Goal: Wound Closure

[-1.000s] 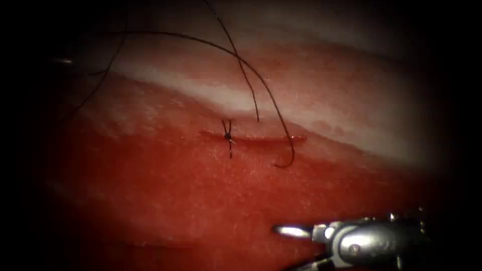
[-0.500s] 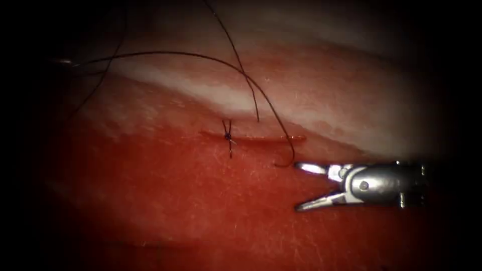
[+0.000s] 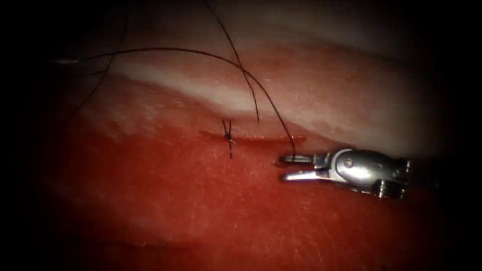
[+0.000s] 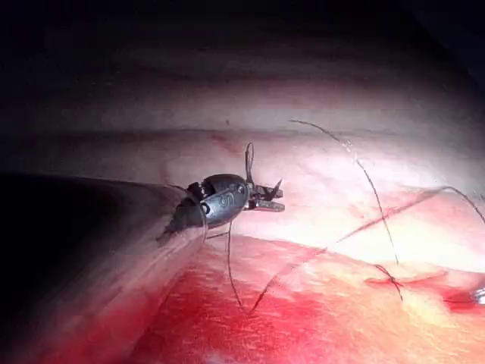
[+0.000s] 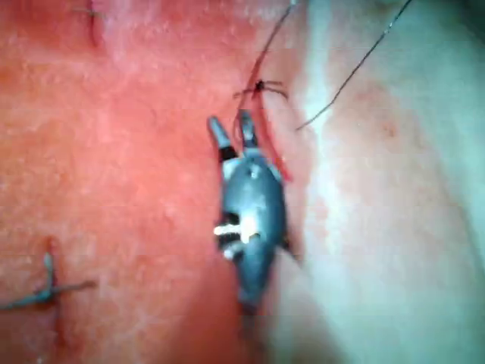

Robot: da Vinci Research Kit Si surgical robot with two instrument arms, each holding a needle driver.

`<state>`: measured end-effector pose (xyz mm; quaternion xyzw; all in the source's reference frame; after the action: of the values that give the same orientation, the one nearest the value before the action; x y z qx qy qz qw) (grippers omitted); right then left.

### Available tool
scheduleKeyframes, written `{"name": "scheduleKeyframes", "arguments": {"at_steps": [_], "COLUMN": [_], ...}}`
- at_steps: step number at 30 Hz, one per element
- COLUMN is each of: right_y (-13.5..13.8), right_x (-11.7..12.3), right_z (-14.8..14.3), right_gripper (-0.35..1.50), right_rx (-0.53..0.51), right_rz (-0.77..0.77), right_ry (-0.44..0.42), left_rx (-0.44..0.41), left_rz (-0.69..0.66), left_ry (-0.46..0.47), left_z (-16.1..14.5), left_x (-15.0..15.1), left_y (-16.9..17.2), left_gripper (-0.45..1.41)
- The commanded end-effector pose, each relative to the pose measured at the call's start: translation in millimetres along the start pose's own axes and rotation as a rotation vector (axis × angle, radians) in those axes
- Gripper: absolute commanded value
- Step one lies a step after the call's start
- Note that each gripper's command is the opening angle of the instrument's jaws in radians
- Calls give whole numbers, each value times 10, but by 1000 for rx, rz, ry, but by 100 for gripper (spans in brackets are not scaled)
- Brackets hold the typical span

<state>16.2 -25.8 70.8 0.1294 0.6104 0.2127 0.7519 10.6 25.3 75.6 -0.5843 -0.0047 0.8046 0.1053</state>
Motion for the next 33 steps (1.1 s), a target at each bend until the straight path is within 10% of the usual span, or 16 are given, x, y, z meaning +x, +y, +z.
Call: {"name": "scheduleKeyframes", "arguments": {"at_steps": [1,10,28,33], "right_y": [-3,-18,-188,-195], "right_x": [0,6,60,65], "right_z": [10,7,19,19], "right_gripper": [-35,-35,-35,-35], "right_rx": [2,14,157,162], "right_rz": [16,65,-16,-19], "right_ry": [6,12,-6,-4], "left_rx": [0,0,-6,-6], "left_rz": [3,3,4,5], "left_ry": [1,1,1,0], "left_z": [5,5,7,8], "left_x": [-3,-4,-4,-4], "left_y": [-5,-5,-4,-4], "left_gripper": [-45,-45,-45,-45]}}
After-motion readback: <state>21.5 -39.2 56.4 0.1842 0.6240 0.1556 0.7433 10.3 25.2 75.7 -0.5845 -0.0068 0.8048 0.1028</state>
